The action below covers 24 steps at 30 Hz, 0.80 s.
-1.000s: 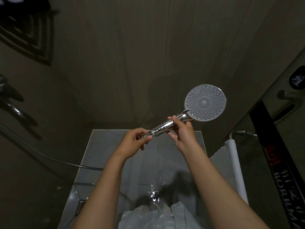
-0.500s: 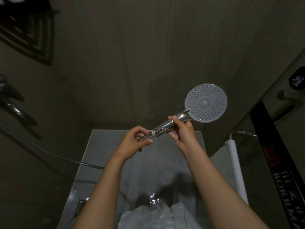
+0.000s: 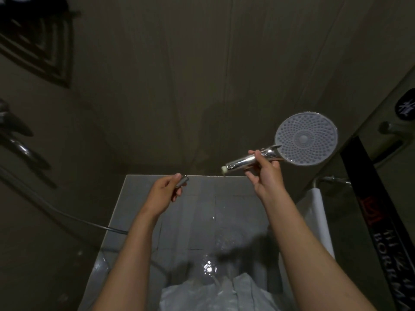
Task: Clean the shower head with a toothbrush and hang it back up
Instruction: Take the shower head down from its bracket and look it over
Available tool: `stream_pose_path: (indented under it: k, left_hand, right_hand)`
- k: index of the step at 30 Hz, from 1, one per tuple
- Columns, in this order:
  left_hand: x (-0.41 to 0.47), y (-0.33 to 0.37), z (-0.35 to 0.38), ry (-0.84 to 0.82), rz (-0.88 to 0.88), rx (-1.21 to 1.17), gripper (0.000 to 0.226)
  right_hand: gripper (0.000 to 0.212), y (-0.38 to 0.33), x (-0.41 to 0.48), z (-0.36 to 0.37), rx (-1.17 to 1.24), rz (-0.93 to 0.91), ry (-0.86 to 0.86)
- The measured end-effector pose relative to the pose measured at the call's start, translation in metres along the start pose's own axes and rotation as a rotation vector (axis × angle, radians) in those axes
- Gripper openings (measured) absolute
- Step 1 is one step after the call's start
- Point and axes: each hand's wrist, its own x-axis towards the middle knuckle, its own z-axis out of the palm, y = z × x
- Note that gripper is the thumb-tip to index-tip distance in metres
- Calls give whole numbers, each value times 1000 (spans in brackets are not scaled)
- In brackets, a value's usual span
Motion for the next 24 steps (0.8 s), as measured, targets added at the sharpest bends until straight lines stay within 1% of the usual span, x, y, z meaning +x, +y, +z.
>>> stream_pose_path:
  k: [2,5,9,11,14,16,20,24]
  left_hand:
    - [2,1,3,-5,18,9,33]
    - [2,5,7,-9,45,9,31]
    - [2,7,9,-12,66,-1,30]
    - [3,8,9,-14,75,7,30]
    - [3,12,11,-6,84,3,31]
    - [2,17,14,3,76,-25,32]
    - [0,33,22,0,68,-89,33]
    - [-1,42,30,-8,67,-136,33]
  right_hand:
    - [28,1,-2,1,-23,-5,1]
    - [18,4,-2,3,-83,-10,7]
    - [17,3,-3,7,-147,-51,10]
    - [21,1,-5,9,-174,-69,-1]
    - [37,1,-3,10,-218,-97,-14]
    - [38,2,-2,11,-247,-112,-15]
    - [35,1,-1,13,-262,-138,-29]
    - [22,-1,-1,17,-283,-159,-66]
